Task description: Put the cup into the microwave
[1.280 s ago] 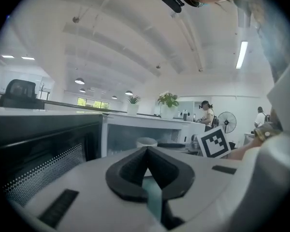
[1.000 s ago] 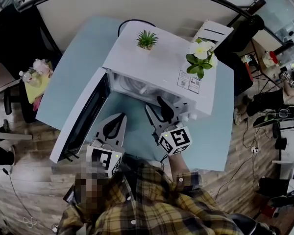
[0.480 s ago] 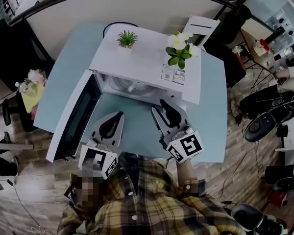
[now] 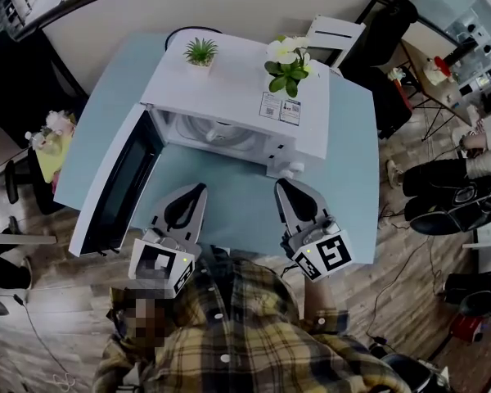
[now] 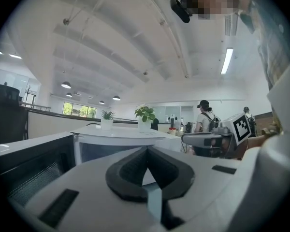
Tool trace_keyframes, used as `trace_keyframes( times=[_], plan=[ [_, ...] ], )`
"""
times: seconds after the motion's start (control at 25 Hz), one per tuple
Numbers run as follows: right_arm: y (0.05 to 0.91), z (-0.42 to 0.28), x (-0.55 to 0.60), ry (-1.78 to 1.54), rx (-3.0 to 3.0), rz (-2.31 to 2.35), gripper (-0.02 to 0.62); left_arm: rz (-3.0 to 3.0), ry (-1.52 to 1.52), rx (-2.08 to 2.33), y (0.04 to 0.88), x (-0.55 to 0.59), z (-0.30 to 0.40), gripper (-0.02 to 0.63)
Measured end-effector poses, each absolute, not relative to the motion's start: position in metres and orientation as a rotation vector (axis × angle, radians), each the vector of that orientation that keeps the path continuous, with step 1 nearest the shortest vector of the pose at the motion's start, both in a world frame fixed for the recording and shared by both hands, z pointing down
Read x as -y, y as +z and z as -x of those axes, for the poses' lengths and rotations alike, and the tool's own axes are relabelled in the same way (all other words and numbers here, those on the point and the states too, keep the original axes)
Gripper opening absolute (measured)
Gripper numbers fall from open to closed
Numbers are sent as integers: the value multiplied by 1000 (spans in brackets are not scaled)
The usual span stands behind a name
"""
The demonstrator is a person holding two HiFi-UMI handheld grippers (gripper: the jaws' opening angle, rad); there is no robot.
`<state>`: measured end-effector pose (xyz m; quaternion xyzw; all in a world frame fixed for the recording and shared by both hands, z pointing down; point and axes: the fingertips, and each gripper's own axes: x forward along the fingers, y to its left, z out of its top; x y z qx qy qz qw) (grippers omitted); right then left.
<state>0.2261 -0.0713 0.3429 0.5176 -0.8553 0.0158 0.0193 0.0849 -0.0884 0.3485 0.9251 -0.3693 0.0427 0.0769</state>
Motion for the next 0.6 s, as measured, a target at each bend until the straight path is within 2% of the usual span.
trace_keyframes(
  times=[0.6],
  plan=[
    [355, -255, 61, 78, 2572, -1683, 2, -2771, 159, 1086, 359, 85, -99, -9]
  ],
)
